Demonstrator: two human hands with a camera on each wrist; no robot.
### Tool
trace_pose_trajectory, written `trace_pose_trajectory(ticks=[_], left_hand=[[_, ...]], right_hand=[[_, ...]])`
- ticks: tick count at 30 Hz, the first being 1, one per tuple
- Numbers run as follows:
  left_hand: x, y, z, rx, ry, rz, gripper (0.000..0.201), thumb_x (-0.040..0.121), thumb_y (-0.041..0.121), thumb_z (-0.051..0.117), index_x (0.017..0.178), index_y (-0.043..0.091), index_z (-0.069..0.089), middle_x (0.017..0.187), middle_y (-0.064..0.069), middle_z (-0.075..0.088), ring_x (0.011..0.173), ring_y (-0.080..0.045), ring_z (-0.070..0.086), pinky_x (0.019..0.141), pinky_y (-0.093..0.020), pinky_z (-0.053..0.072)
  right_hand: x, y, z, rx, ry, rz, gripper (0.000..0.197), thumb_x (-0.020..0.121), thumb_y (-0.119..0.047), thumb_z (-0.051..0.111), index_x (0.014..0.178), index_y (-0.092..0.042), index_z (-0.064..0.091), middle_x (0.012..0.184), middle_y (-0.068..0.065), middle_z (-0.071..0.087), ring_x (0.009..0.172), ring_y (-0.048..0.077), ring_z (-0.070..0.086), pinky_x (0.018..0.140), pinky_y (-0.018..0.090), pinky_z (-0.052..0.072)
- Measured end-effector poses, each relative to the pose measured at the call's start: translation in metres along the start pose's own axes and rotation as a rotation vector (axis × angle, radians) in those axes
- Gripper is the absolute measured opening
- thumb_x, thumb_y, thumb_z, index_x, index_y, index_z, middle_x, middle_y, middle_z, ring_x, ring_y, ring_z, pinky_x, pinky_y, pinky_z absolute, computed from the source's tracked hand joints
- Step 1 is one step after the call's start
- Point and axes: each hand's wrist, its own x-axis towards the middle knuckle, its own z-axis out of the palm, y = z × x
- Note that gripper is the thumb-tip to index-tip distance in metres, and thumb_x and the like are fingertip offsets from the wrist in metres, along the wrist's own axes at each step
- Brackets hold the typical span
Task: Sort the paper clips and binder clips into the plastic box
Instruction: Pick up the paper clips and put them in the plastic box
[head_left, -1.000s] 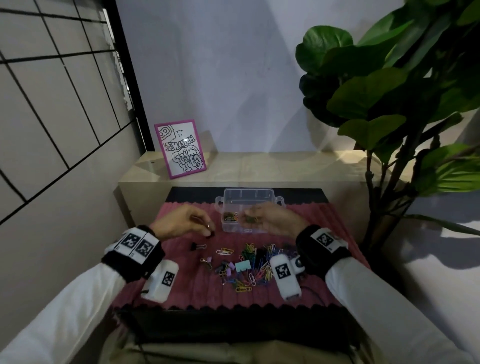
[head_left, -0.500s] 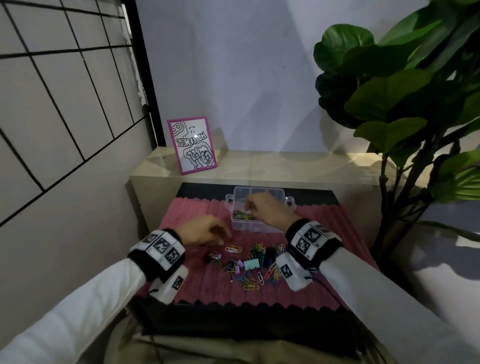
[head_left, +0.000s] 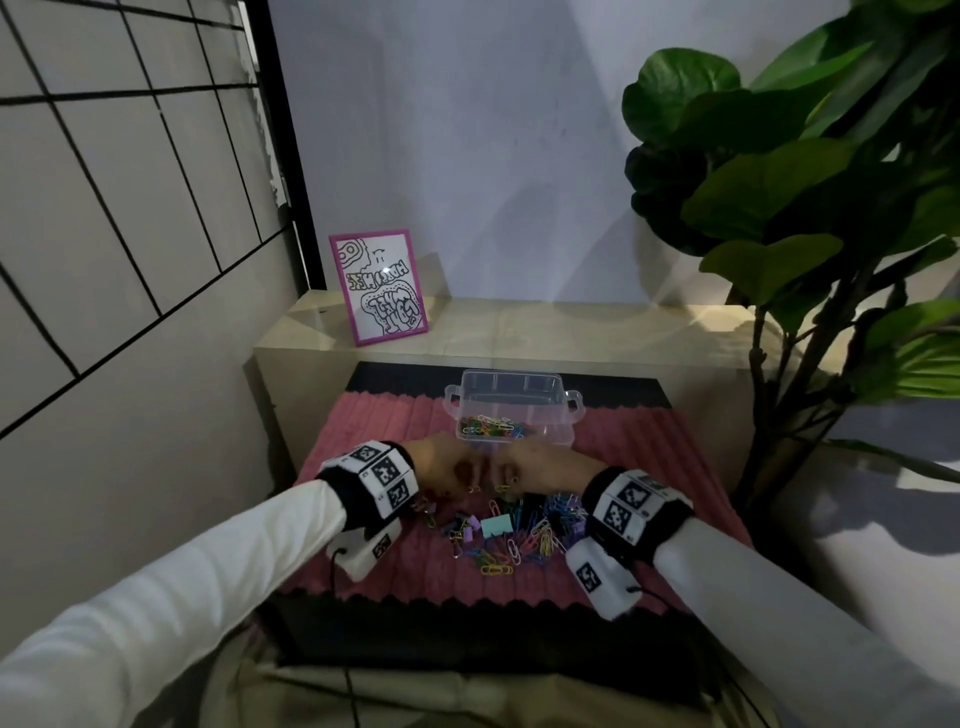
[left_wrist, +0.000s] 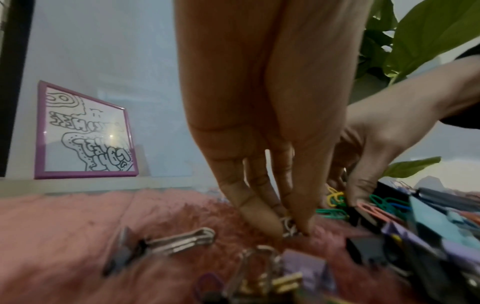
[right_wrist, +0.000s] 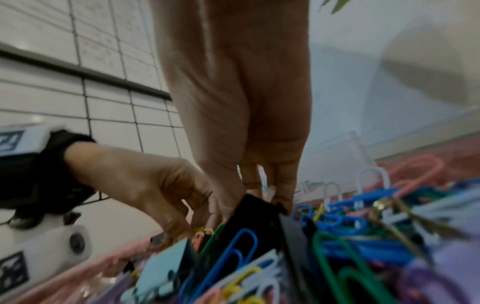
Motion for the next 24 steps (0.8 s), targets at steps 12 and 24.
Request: trace_pose_trajectory(ticks=[12, 24], left_hand=[[0.012, -0.012, -0.049, -0.537, 0.341, 0.042, 0.016, 0.077, 0.007, 0.07, 0.093, 0.012, 0.067, 0.078, 0.003, 0.066, 0.06, 0.004, 0.062, 0.061, -0.009, 0.049], [0.035, -0.002, -0.052, -0.538, 0.369, 0.002, 0.019, 0.079, 0.003, 0.067, 0.098, 0.003, 0.067, 0.077, -0.001, 0.063, 0.063, -0.007, 0.058, 0.064, -0.021, 0.052]], right_hand=[[-0.023, 0.034, -0.022, 0.761, 0.301, 0.04, 0.01, 0.079, 0.0, 0.067, 0.089, 0.0, 0.064, 0.069, 0.001, 0.066, 0.054, 0.001, 0.064, 0.052, 0.012, 0.049], [-0.03, 0.033, -0.015, 0.989, 0.15, 0.008, 0.009, 0.08, -0.002, 0.067, 0.077, -0.009, 0.063, 0.073, -0.001, 0.074, 0.076, 0.016, 0.069, 0.073, 0.027, 0.056]])
